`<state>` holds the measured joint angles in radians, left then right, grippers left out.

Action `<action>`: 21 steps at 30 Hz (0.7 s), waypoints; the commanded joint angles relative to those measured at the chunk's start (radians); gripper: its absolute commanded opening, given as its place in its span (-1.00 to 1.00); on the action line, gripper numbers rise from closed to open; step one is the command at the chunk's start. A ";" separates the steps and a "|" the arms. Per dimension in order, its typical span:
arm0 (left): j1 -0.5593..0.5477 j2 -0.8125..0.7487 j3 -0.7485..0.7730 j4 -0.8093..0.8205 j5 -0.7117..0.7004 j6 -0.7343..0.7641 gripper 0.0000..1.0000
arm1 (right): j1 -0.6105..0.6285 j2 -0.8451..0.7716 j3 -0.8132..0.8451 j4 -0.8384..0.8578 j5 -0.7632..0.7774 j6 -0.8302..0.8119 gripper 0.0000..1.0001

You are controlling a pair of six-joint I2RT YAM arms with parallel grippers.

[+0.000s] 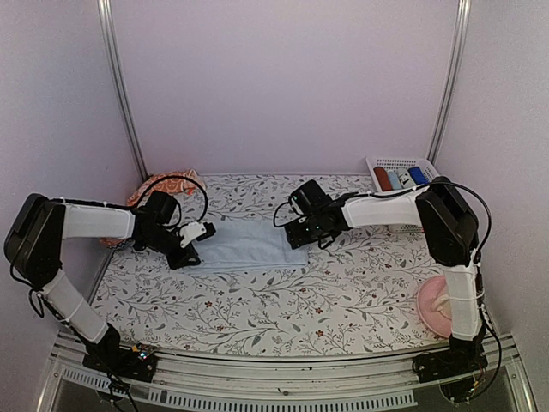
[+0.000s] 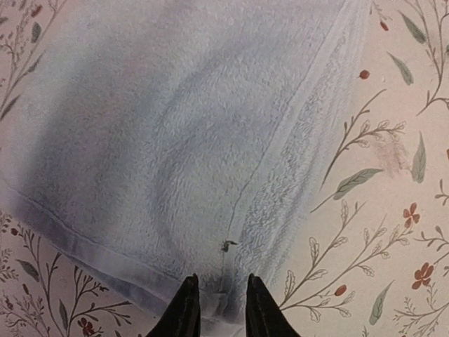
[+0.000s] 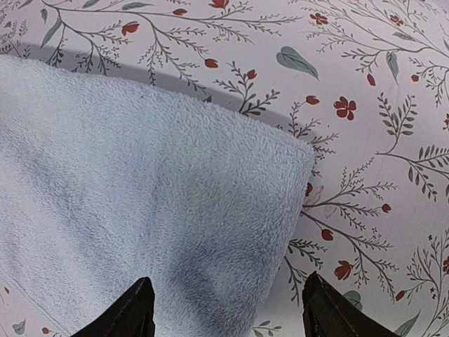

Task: Roll the towels
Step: Smooth out the towel at the center of the board.

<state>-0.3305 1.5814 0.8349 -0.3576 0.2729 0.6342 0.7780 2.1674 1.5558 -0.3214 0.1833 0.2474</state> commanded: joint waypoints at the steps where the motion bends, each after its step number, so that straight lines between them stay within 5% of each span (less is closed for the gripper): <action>1: -0.009 0.037 -0.014 0.079 -0.091 0.035 -0.52 | 0.002 -0.032 -0.013 0.016 -0.002 0.004 0.46; 15: -0.030 0.085 -0.009 0.048 -0.106 0.047 -0.42 | 0.001 -0.029 -0.013 0.017 0.002 0.001 0.47; 19: -0.029 0.098 0.001 0.033 -0.108 0.048 -1.00 | -0.005 -0.024 -0.013 0.017 0.003 0.001 0.48; 21: -0.028 0.106 0.012 0.020 -0.111 0.048 -1.00 | -0.010 -0.020 -0.014 0.015 0.003 0.004 0.48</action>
<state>-0.3496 1.6581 0.8268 -0.3035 0.1673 0.6792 0.7773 2.1674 1.5501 -0.3195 0.1814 0.2470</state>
